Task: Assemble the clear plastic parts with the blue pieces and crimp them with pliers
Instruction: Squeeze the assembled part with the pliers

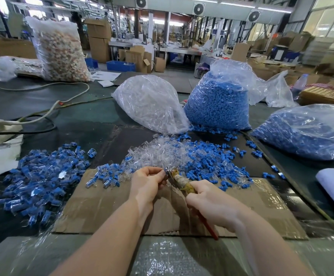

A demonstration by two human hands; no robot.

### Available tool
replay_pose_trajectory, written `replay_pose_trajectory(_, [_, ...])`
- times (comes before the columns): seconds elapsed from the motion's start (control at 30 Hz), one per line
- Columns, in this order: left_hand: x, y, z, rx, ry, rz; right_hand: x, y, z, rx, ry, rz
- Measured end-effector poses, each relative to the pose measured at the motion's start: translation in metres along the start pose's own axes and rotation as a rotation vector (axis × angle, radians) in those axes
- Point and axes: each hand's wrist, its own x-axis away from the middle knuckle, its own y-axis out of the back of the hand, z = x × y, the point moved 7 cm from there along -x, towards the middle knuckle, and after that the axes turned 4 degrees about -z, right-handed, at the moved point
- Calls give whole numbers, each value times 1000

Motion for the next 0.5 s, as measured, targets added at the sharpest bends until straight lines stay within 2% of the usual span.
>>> replay_pose_trajectory(0.2, [4,0,-2,4,-5,0,-1,-2,-1,103,48,-76])
replay_pose_trajectory(0.33, [6,8,-7,-10,-28,-37,-2,-3,-5,-72,33,-112])
replay_pose_trajectory(0.43, [5,28,-29,-286,-218,-145,-4,-1,-15,-206,-34,-147])
replay_pose_trajectory(0.5, [7,46,-54,-601,-420,-284,-7,8,-23,-125,-43,-254])
